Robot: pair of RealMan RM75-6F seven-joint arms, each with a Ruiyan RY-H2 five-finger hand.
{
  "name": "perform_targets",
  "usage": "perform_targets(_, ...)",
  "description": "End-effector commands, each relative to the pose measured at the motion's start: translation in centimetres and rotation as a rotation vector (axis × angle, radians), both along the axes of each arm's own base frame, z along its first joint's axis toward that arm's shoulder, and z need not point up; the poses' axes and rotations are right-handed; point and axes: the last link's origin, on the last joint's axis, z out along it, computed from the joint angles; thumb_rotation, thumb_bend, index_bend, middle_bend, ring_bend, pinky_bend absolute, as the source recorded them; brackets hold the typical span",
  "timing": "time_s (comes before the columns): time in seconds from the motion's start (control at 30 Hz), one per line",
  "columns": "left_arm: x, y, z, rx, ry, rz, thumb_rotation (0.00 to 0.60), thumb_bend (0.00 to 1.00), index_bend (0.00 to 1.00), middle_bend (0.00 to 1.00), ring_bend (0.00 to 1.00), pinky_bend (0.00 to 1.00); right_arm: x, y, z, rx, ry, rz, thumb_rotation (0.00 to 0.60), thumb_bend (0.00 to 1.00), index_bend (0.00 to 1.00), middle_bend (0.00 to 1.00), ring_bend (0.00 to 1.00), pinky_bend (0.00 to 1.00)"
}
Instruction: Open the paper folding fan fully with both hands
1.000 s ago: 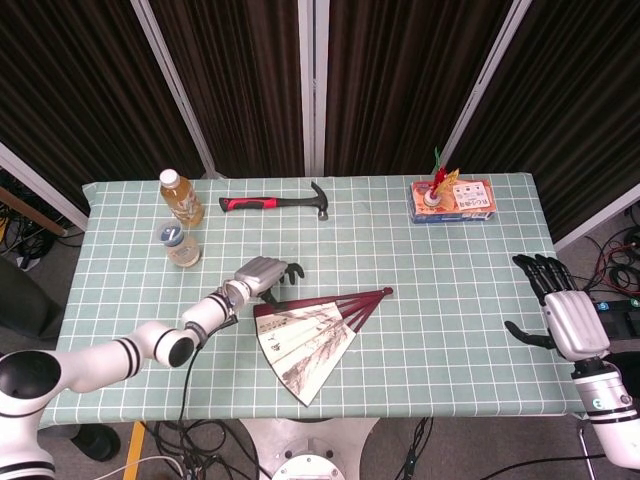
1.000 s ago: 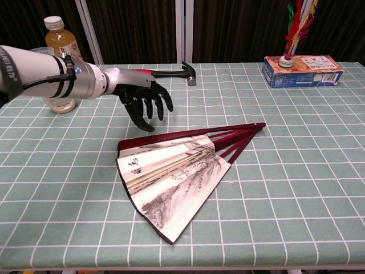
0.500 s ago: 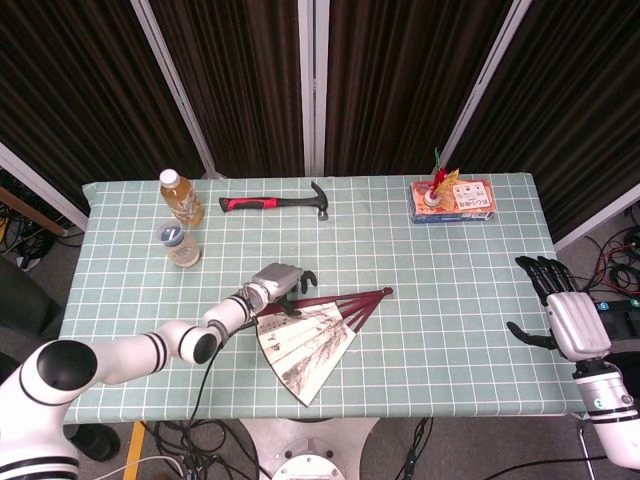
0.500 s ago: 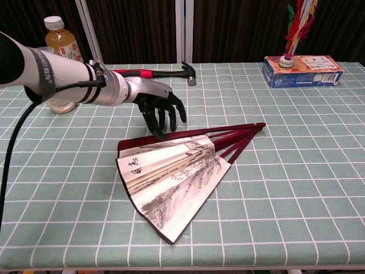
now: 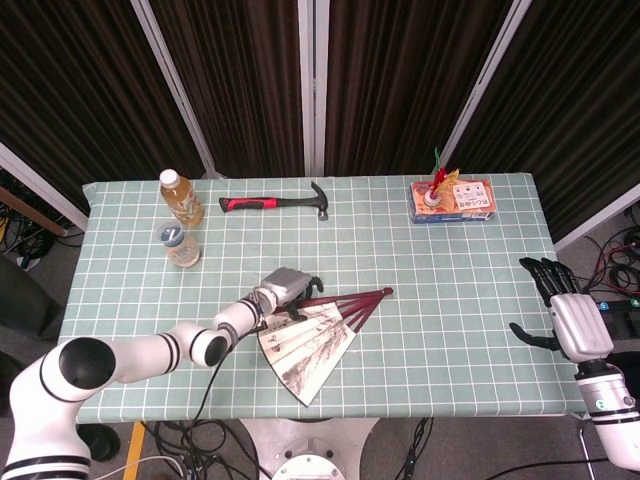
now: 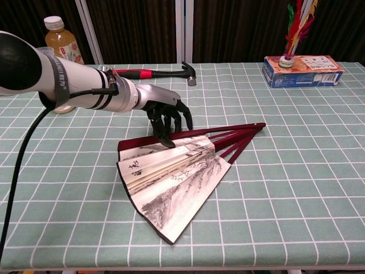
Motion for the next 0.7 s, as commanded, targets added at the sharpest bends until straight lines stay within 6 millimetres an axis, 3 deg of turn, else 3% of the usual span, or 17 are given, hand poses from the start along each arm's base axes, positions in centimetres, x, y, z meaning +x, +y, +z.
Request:
perform_targets(0.03, 0.1, -0.1, -0.1, 0.004, 0.005, -0.01, 0.6, 0.26, 0.25, 0.4, 0.43, 0.47, -0.1, 0.0, 0.1, -0.002, 0.001, -0.003, 0.6, 0.12, 0.06, 0.08, 0.0, 0.0)
perform_targets(0.7, 1.6, -0.7, -0.6, 0.06, 0.058, -0.107, 0.6, 0.29, 0.35, 0.5, 0.51, 0.51, -0.7, 0.0, 0.0, -0.002, -0.008, -0.024, 0.6, 0.12, 0.06, 0.08, 0.0, 0.0)
